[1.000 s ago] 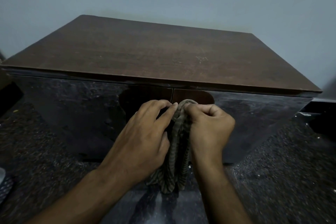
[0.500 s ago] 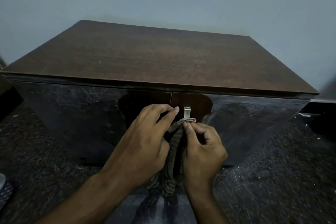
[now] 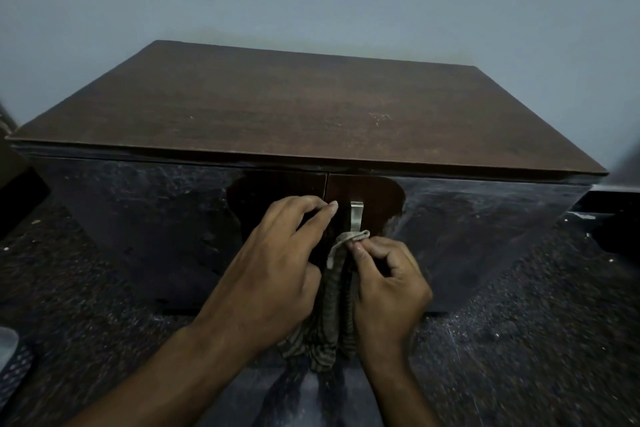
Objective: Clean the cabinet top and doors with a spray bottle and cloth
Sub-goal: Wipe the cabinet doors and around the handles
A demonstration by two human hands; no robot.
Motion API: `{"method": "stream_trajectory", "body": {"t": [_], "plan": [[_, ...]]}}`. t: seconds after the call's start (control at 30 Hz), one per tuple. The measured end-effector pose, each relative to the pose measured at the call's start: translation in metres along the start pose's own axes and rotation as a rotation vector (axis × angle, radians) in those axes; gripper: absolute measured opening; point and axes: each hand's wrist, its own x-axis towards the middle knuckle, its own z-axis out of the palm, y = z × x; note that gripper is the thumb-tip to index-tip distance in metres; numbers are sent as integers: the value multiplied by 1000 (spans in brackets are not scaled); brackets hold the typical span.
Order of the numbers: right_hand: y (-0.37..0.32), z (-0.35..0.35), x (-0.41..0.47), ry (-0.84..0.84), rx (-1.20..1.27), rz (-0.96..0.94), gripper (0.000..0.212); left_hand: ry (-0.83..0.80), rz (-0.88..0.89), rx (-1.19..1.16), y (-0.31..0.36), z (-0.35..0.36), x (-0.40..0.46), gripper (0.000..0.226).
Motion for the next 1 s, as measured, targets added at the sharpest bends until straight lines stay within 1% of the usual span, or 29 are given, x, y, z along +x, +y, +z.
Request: {"method": "stream_trajectory", "body": {"t": [0.07,0.1,0.17,0.2,0.27,0.37,0.43,0.5,0.6,0.67,0.8,0.87,1.0], "plan": [[4,1,-2,-28,-12,14,17,-13,-1,0,0,0,-1,70],[5,3,-3,-37,-19,61,22,-16,-2,0,0,-1,-1,70],[4,6,-4,-44,-10,211,31,-18,-4,0,0,-1,-1,70],[4,7,-4,-46,6,284,30,-16,-7,-1,0,-1,-1,70],[0,9,-5,-38,78,431,19,-7,-9,-8,-1,-1,0,69],[-5,18,-9,20,275,680,6,-15,-12,-10,-1,0,-1,68],[-9,26,-15,49,400,832,2,-18,-17,-11,-1,0,-1,67],[-15,31,-18,68,516,921,4,-17,-23,-10,0,0,-1,63],[-30,34,-13,34,665,964,12,-14,-18,-11,1,-1,-1,60],[-38,38,-9,21,701,972,18,-15,-11,-21,1,-1,-2,59],[-37,40,-19,11,543,1013,34,-28,-17,-16,-1,-1,-3,61],[-33,41,-25,-4,518,1049,41,-22,-18,-15,-1,0,-3,61],[-38,43,-27,-30,509,1027,40,-21,-15,-18,-3,1,-3,62]]}}
